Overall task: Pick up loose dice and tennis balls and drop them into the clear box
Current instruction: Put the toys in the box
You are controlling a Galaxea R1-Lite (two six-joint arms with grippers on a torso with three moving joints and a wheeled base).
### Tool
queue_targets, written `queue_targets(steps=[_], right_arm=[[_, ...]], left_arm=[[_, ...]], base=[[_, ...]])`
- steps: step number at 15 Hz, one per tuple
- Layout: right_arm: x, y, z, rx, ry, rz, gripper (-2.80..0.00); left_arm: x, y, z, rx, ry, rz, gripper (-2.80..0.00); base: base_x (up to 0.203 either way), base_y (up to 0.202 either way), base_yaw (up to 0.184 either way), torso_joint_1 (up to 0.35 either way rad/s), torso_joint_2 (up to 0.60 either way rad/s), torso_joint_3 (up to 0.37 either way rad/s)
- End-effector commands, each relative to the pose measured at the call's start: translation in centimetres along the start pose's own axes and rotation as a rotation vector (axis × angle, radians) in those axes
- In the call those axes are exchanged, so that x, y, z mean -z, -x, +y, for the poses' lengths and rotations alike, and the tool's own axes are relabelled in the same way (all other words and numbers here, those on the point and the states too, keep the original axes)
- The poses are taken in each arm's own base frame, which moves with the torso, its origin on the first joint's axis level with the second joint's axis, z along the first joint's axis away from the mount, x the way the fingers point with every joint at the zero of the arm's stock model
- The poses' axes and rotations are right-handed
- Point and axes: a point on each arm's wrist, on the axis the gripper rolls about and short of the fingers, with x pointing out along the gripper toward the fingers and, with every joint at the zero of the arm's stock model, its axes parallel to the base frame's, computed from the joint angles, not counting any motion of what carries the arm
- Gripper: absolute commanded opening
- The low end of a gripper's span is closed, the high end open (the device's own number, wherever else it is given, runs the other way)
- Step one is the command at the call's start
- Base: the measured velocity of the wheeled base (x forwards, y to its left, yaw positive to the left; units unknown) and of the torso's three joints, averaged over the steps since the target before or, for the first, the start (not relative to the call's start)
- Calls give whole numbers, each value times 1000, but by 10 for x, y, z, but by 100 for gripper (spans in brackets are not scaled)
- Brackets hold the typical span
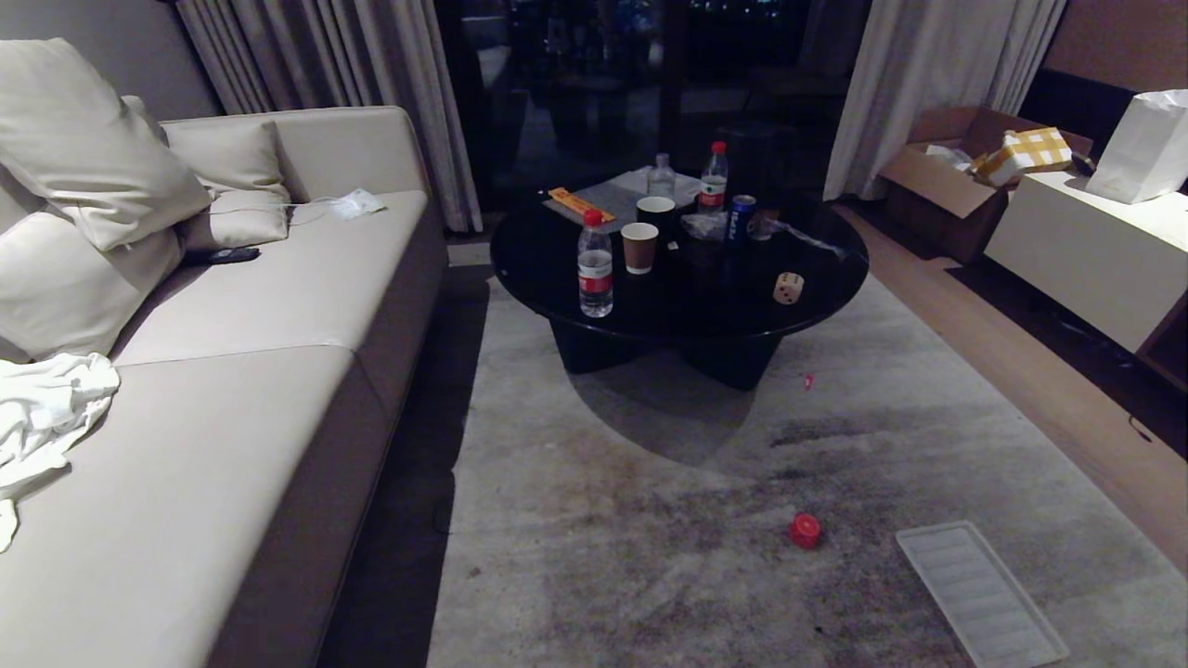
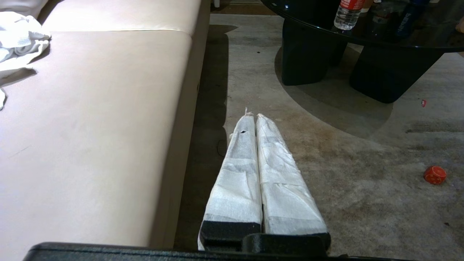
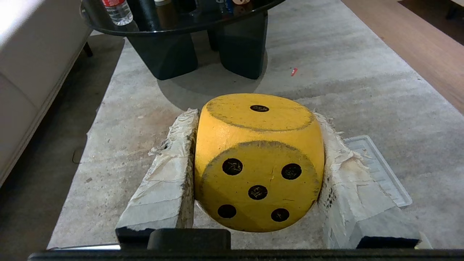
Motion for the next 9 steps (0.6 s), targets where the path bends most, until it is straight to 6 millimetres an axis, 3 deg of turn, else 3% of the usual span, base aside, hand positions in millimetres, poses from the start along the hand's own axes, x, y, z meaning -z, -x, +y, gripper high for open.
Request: queue_targets(steps=[1,9], right_arm=[[0,0,0,0,1,1,-280],[0,0,0,-1,1,1,-280]], left_arm=[[0,0,0,0,2,2,-280],[0,0,0,-1,-1,3,-280]], base=[[0,0,0,0,0,0],[0,1,-10,0,0,1]])
